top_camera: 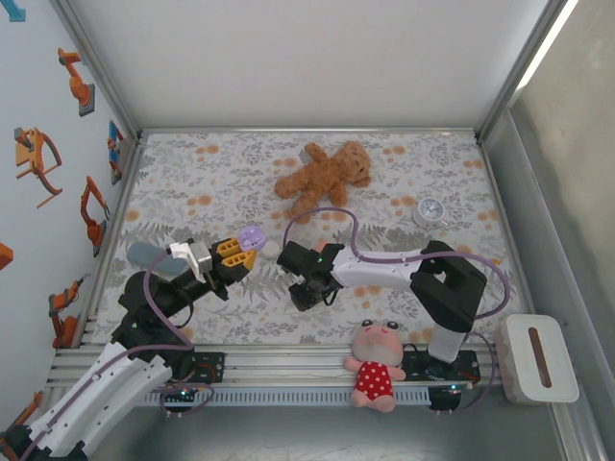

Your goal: Insert wireless bluetooth earbuds into charging case

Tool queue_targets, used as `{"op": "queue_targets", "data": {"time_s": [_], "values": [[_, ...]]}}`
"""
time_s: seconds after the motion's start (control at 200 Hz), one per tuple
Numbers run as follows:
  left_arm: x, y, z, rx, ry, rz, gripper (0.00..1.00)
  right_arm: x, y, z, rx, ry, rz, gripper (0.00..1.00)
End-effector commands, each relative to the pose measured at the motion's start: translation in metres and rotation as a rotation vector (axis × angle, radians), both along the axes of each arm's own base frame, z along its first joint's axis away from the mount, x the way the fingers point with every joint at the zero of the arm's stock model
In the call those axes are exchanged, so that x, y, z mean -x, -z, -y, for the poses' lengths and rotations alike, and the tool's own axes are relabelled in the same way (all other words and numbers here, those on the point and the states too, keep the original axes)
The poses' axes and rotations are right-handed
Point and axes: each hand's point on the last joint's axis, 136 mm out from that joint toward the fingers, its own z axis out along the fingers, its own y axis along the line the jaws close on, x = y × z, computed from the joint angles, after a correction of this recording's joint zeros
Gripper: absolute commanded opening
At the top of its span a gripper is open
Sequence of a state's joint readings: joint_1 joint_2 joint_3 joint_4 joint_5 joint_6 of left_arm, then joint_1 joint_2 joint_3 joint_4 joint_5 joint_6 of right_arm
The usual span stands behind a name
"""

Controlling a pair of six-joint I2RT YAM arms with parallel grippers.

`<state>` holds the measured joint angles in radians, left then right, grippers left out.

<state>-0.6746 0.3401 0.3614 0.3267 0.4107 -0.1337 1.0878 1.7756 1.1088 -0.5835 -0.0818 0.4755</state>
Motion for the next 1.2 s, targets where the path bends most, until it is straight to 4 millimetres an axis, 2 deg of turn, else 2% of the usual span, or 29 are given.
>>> {"op": "queue_targets", "data": {"time_s": [0.0, 0.851, 1.197], "values": [[0.001, -0.007, -0.001, 0.018, 0.0, 0.014, 0.04, -0.006, -0.001, -0.002, 0.014, 0.022, 0.001, 0.32], [0.0, -0.006, -0.001, 0.014, -0.004, 0.012, 0.04, -0.006, 0.009, 0.001, 0.042, 0.025, -0.007, 0.23], [0.0, -0.006, -0.001, 0.014, -0.007, 0.011, 0.04, -0.011, -0.01, 0.0, 0.014, 0.031, 0.037, 0.2]]}}
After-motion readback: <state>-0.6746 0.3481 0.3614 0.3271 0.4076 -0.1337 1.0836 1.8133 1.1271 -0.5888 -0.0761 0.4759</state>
